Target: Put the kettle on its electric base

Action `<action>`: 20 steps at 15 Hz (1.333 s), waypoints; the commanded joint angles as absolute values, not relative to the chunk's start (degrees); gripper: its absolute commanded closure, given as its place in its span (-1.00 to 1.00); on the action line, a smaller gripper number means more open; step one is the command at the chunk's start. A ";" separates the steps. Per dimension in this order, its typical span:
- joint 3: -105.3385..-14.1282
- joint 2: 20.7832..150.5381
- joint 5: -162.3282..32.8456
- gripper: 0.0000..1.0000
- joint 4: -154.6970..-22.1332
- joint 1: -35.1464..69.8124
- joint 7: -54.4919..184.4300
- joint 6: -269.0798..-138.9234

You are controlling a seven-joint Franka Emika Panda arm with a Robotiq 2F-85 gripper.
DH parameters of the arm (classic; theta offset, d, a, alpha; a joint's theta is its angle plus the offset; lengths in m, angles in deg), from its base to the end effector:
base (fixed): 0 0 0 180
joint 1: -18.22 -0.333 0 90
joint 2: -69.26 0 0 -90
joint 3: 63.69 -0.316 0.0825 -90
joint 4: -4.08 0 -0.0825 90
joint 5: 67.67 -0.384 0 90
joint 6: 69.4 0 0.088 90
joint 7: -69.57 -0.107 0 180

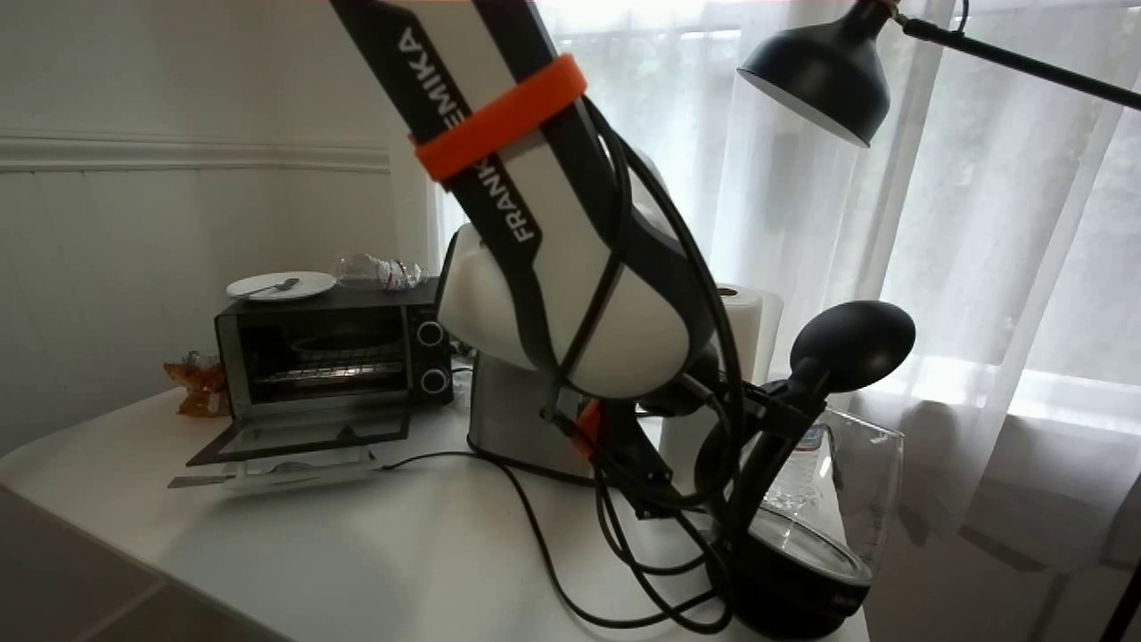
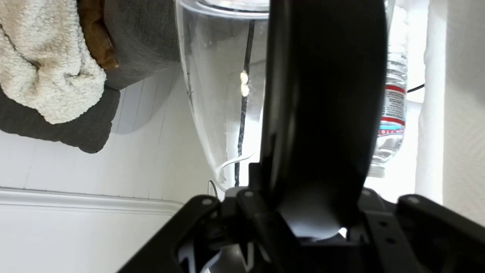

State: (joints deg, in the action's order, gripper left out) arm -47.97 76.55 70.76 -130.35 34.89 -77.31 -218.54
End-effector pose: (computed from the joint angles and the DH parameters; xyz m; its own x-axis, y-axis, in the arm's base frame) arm 0.4269 -0.2559 0.2704 0.3491 -0.2646 0.8989 -0.7818 -0.6111 0.1237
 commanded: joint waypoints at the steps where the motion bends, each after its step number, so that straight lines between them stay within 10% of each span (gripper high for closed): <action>1: -48.69 75.36 73.27 0.64 -130.42 36.50 -76.94 -219.82; 6: -48.38 76.04 71.75 0.64 -130.15 37.32 -74.77 -224.21; 7: -49.00 76.42 70.66 0.14 -130.41 36.77 -75.33 -222.00; 13: -47.97 76.59 70.99 0.14 -130.37 36.32 -75.35 -223.24; 14: -47.97 76.59 70.99 0.64 -130.37 36.32 -75.32 -223.26; 20: -47.86 77.00 69.90 0.64 -131.55 36.42 -72.73 -226.23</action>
